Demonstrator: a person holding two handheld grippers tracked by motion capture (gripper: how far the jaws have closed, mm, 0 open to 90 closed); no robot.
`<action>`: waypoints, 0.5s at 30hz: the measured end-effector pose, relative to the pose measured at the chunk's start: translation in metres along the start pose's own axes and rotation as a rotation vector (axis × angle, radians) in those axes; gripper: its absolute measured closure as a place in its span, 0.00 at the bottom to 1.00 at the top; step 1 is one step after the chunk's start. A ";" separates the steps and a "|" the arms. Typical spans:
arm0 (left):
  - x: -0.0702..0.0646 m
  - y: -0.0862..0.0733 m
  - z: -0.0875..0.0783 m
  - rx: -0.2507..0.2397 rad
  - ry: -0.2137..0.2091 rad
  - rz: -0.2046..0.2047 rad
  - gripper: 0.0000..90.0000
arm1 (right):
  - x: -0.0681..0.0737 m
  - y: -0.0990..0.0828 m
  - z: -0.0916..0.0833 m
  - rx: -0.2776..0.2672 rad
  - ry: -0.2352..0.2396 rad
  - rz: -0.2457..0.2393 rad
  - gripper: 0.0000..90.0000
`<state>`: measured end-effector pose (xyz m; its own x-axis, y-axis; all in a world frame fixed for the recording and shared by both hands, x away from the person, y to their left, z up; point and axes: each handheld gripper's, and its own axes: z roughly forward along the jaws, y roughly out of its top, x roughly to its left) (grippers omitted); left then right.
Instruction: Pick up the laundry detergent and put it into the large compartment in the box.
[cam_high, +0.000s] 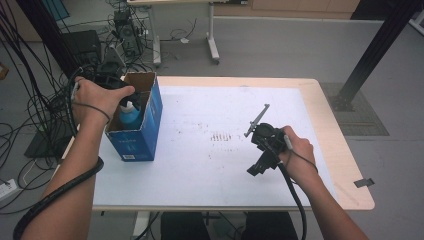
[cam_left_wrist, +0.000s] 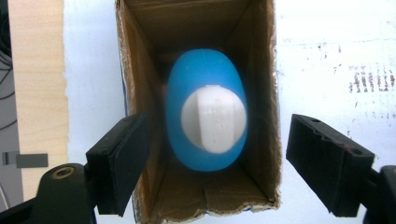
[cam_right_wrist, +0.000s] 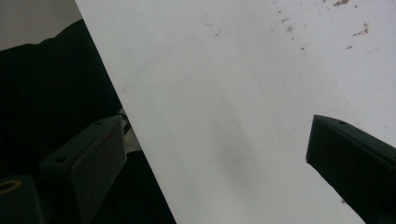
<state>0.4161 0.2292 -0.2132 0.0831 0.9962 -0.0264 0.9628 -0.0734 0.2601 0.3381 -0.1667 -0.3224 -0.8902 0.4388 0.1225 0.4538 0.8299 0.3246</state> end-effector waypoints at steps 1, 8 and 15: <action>-0.001 0.000 -0.001 0.000 -0.002 0.004 0.21 | 0.000 0.000 0.000 -0.003 0.000 0.001 0.05; -0.010 -0.001 -0.011 -0.013 -0.013 0.032 0.17 | -0.001 0.001 0.001 0.003 0.001 -0.003 0.05; -0.024 -0.002 -0.019 -0.014 -0.026 0.067 0.14 | -0.001 0.001 0.002 0.003 0.004 0.002 0.05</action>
<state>0.4074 0.2068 -0.1952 0.1540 0.9875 -0.0332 0.9510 -0.1390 0.2760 0.3395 -0.1658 -0.3238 -0.8893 0.4395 0.1267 0.4560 0.8300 0.3213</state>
